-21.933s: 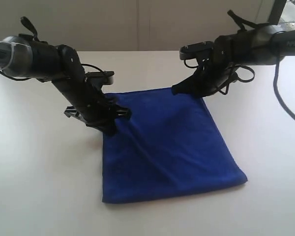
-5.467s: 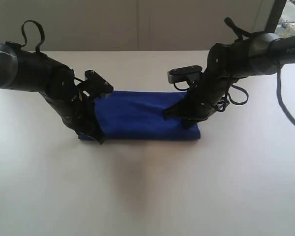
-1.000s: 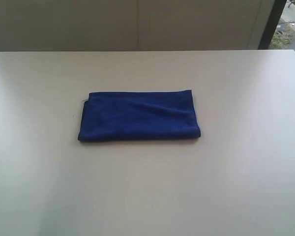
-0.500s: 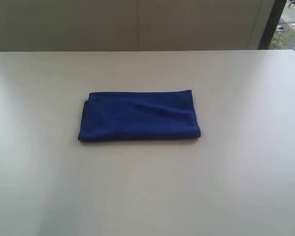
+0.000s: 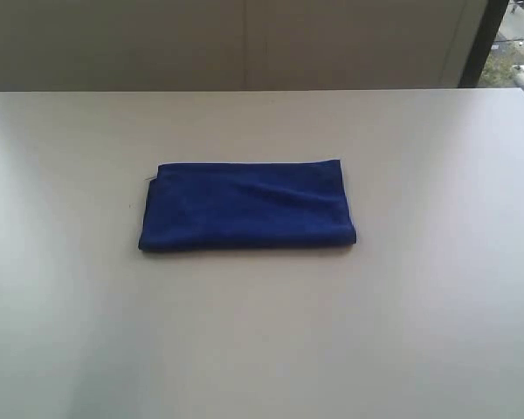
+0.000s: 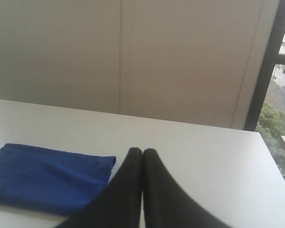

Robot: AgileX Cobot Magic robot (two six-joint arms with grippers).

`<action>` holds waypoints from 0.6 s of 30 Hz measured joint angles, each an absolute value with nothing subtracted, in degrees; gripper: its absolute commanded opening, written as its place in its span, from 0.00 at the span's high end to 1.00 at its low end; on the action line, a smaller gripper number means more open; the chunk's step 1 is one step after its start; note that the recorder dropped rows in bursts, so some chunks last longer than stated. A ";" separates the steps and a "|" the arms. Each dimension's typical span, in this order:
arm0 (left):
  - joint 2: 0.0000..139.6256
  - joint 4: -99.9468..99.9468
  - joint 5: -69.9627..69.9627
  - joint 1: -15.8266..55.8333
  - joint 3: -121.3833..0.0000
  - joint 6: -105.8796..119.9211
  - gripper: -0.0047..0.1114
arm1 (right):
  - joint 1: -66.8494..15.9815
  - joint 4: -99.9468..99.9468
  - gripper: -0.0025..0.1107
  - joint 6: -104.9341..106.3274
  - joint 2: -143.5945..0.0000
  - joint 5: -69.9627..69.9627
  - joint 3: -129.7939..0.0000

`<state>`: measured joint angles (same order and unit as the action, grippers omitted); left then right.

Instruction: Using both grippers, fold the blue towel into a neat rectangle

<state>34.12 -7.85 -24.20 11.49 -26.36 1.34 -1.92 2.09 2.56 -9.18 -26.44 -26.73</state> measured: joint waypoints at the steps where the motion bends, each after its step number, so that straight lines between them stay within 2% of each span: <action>1: 34.12 -7.85 -24.20 11.49 -26.36 1.34 0.96 | -1.92 2.09 0.98 2.56 -8.95 -26.44 -26.73; 8: 34.12 -7.85 -24.20 11.49 -26.36 1.34 0.96 | -1.92 2.09 0.98 2.56 -7.23 -25.27 -25.34; 18: 34.12 -7.85 -24.20 11.49 -26.36 1.34 0.96 | -1.92 2.09 0.98 2.56 -3.54 -24.74 -16.40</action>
